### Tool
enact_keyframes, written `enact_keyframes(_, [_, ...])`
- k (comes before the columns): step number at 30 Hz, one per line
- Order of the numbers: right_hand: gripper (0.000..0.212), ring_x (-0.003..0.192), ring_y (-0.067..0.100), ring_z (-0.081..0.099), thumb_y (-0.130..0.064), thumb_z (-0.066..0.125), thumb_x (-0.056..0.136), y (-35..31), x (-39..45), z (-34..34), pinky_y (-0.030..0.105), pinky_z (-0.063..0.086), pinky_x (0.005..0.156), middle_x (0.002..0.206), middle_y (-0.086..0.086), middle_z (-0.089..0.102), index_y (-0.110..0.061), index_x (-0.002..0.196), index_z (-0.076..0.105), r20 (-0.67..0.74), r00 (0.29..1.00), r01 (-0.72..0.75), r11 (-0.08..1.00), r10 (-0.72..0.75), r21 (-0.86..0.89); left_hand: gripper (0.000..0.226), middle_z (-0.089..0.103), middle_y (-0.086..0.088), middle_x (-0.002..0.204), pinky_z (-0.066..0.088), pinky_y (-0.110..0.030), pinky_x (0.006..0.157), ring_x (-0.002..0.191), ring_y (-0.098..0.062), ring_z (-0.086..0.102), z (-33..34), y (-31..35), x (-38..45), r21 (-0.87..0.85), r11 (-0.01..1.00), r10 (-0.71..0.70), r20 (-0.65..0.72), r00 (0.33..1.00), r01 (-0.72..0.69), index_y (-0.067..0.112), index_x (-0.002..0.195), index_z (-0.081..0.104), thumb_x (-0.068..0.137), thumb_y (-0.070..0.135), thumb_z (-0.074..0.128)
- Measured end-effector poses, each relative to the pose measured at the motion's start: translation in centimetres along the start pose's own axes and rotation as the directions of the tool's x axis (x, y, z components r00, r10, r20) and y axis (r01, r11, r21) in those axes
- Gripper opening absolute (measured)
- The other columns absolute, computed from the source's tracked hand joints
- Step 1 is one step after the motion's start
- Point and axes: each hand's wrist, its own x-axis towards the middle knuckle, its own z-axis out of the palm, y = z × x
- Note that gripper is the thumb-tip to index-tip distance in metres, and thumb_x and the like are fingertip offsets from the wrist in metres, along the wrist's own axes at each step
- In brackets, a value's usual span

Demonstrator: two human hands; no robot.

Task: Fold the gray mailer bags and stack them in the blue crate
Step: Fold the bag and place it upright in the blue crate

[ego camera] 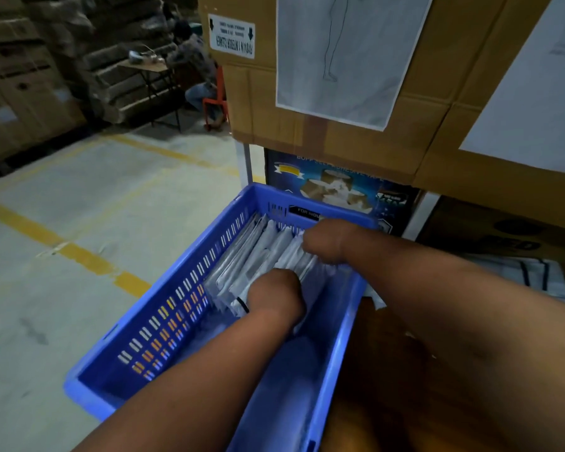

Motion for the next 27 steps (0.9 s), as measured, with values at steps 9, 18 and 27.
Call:
enact_keyframes(9, [0.032,0.097,0.035,0.069,-0.006,0.072,0.090,0.2,1.5,0.6,0.040,0.054,0.073,0.119,0.007,0.067,-0.016,0.120,0.068,-0.101,0.987,-0.090,0.955,0.123,0.284,0.026,0.072,-0.008,0.112,0.058,-0.037,0.080,0.105,-0.032,0.072,-0.9,-1.2,0.5,0.018,0.998,-0.055,-0.008,0.998,0.056,0.014,0.107,0.074,0.081,0.014,0.072])
enact_keyframes(18, [0.032,0.109,0.039,0.067,-0.012,0.064,0.099,-0.4,0.3,1.9,0.044,0.054,0.084,0.126,0.012,0.062,-0.014,0.130,0.062,-0.093,0.971,-0.169,0.904,0.221,0.392,0.028,0.072,-0.009,0.118,0.058,-0.038,0.083,0.108,-0.031,0.072,-0.4,-1.2,0.3,0.068,0.997,-0.017,-0.047,0.999,0.020,0.014,0.112,0.074,0.087,0.025,0.068])
enact_keyframes(27, [0.027,0.112,0.038,0.066,-0.019,0.052,0.102,-0.1,-2.9,4.1,0.048,0.055,0.092,0.120,0.012,0.066,-0.015,0.125,0.067,-0.064,0.924,-0.265,0.753,0.377,0.602,0.035,0.073,-0.011,0.113,0.056,-0.036,0.079,0.104,-0.033,0.073,-0.3,0.9,-1.9,0.087,0.996,-0.001,-0.089,0.996,0.008,0.011,0.111,0.073,0.089,0.037,0.063])
